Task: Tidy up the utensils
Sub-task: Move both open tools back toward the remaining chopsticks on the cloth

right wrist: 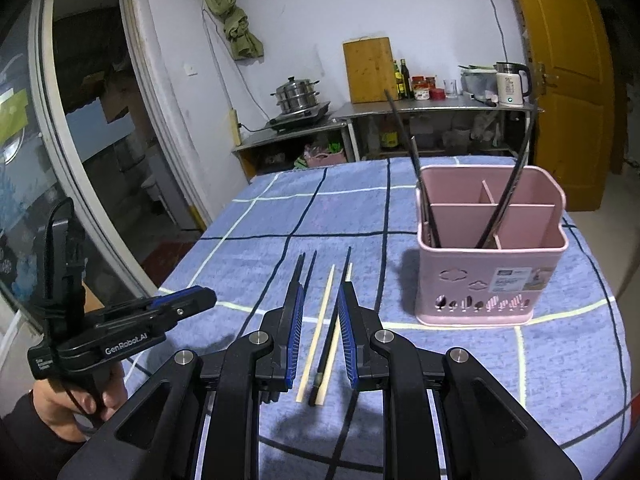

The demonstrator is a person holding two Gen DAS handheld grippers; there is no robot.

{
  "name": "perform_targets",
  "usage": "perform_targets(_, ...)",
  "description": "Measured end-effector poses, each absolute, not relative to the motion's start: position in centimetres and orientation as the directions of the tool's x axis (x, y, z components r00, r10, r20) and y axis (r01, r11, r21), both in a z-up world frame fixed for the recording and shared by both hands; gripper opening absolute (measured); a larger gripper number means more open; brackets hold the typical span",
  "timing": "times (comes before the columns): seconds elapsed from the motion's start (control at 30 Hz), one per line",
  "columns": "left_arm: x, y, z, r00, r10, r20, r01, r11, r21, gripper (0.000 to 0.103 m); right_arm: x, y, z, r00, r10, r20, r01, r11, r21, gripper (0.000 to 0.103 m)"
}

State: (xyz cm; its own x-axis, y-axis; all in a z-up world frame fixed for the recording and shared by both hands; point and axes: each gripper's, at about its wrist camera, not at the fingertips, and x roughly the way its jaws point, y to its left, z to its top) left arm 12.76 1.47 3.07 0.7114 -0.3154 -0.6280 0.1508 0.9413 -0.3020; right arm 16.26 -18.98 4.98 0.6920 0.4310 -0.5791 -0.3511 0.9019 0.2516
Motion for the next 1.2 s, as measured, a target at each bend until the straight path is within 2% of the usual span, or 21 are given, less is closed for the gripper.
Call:
perform_targets(0.63,20.8,1.0,-4.2,0.630,-0.259,-0.732,0.061,0.956,-0.285,0.022,19.5,-17.3,0.1,0.608,0.440,-0.661,-0.349,0.896,0.276,0.019)
perform_targets(1.2,22.1,-0.3,-5.4,0.627,-0.180,-0.758,0.056,0.981,-0.186,0.022,20.5,-17.3,-0.8,0.589,0.441,-0.677,-0.334,0.896,0.293,0.019)
